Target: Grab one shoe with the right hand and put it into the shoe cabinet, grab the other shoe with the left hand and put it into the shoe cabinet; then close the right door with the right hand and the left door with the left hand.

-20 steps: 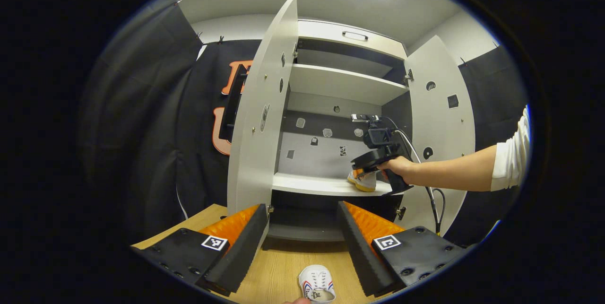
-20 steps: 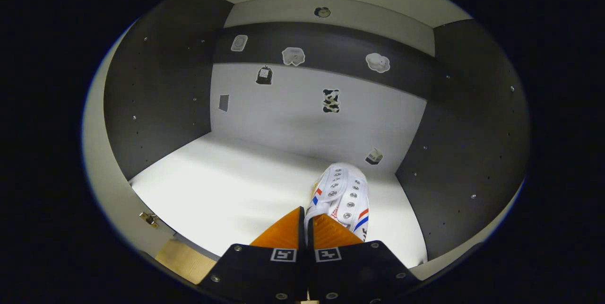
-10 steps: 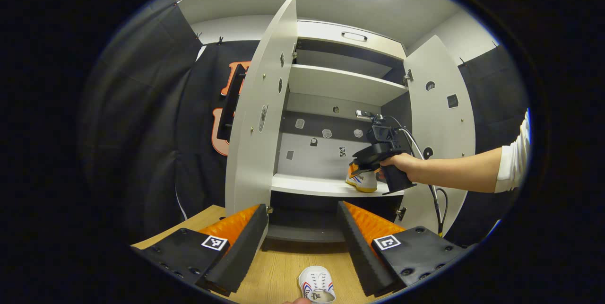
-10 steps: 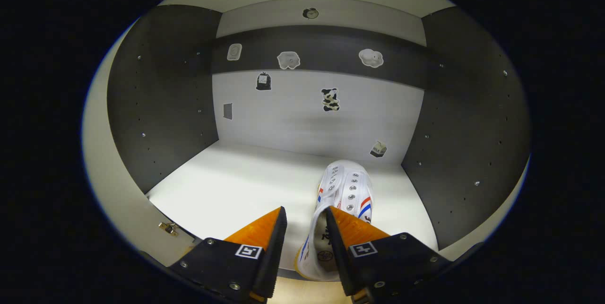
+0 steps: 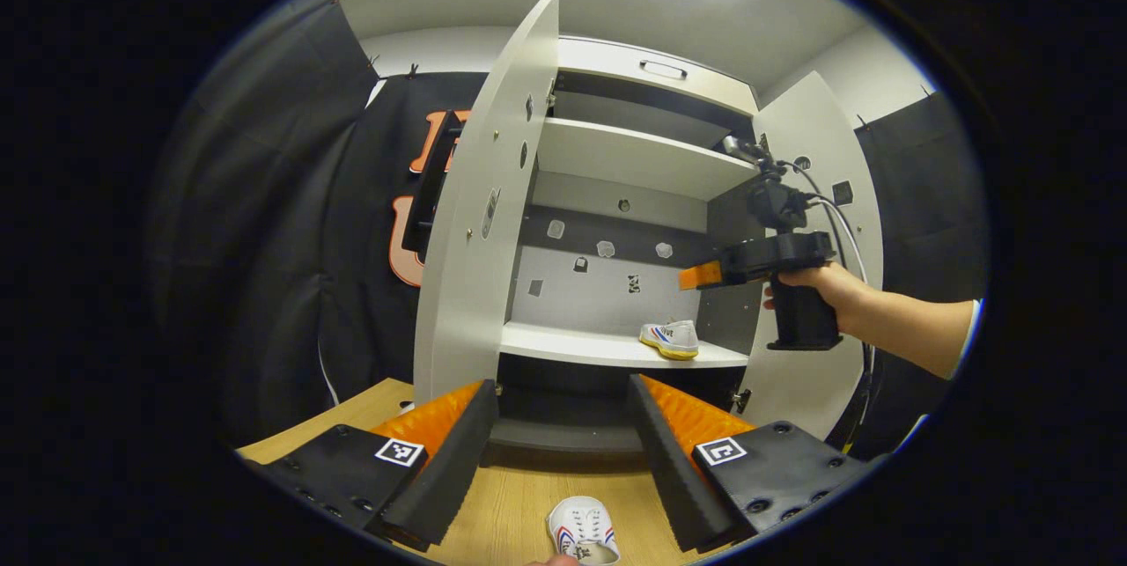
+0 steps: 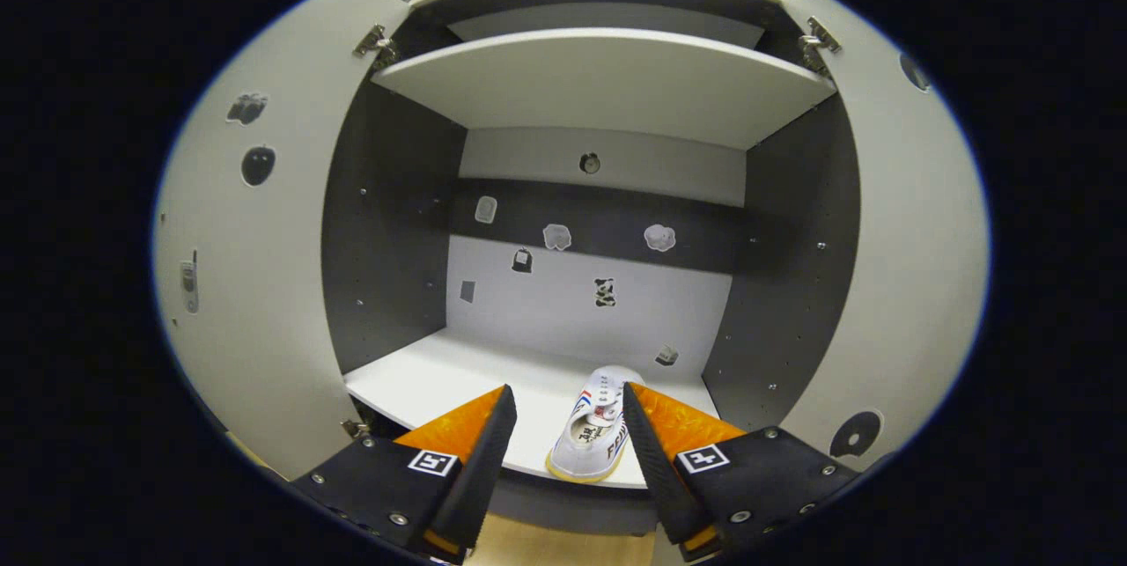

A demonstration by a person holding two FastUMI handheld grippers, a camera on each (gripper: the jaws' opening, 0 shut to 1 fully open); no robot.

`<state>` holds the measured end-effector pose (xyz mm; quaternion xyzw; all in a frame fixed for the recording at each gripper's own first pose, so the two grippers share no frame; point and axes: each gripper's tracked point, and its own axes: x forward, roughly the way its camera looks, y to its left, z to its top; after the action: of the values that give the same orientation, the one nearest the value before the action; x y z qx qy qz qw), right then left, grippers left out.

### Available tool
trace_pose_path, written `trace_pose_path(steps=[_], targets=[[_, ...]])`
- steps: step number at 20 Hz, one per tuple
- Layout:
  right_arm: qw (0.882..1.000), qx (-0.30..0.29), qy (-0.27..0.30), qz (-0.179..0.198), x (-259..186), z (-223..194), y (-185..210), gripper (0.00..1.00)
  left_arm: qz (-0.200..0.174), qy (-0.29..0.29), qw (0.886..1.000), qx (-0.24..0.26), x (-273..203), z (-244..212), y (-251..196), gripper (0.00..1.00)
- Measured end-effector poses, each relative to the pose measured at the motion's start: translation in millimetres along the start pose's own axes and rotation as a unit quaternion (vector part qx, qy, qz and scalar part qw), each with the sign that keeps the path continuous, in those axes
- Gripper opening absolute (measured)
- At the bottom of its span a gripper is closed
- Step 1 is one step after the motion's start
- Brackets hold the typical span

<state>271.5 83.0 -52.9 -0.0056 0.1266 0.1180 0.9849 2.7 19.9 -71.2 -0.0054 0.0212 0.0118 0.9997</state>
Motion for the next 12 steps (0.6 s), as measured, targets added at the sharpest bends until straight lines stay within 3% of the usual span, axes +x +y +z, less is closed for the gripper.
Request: trace_pose_path(steps=[2,6,9,12], targets=[[0.999,0.011,-0.040,0.000,-40.8,6.7,2.6,0.77,-0.001,0.002,1.000,-0.002,-0.7,-2.0,2.2,0.96],[0.993,-0.002,-0.115,-0.039,-124.9,1.1,-3.3,0.81,-0.003,0.021,1.000,0.009,-2.4,-12.2,6.2,0.96],[0.992,-0.022,-0.117,-0.050,-173.6,-39.4,6.7,0.85,-0.010,0.035,0.999,0.021,-5.6,-21.7,0.7,1.00],[0.993,-0.018,-0.102,-0.053,-210.0,-88.3,21.9,0.92,-0.019,0.067,0.997,0.029,-10.8,-50.2,-8.6,0.96]])
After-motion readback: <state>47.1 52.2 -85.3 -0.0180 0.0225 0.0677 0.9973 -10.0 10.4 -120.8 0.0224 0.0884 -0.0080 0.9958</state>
